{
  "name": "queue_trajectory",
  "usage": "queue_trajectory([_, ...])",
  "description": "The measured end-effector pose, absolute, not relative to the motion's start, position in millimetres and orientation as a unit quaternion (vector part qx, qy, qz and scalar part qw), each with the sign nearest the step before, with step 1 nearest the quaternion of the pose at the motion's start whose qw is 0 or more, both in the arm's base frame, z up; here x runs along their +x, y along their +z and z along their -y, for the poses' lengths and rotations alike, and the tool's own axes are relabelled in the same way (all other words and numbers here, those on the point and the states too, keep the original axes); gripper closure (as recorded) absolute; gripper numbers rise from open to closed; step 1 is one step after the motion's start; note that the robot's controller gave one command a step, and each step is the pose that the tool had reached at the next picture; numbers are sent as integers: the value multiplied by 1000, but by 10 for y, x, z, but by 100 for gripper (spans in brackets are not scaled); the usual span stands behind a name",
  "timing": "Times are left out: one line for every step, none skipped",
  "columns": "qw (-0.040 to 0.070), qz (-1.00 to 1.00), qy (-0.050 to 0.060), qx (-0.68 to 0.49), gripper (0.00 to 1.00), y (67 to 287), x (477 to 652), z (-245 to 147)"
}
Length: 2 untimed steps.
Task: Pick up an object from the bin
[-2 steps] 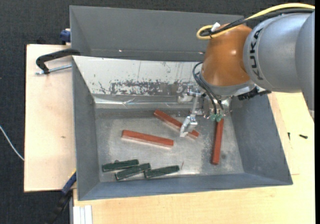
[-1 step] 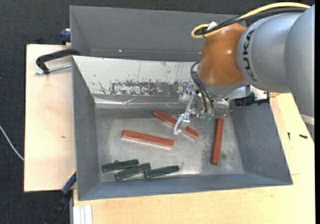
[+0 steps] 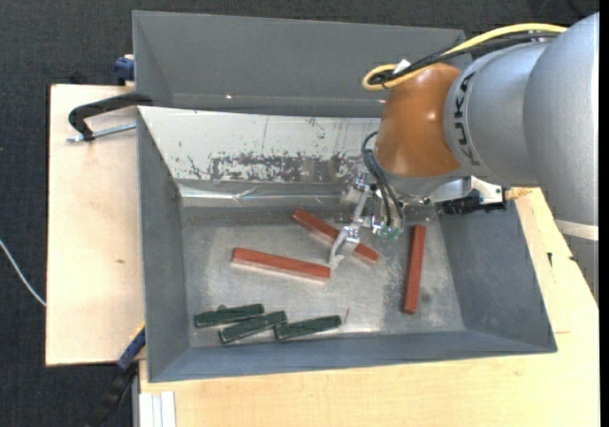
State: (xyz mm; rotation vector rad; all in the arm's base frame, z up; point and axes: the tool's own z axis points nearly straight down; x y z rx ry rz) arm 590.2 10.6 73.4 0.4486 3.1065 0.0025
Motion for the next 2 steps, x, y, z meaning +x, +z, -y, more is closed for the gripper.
queue_trajectory([2,-990,1,142,100,823,5894,-133])
queue_trajectory([2,-990,1,142,100,823,5894,-133])
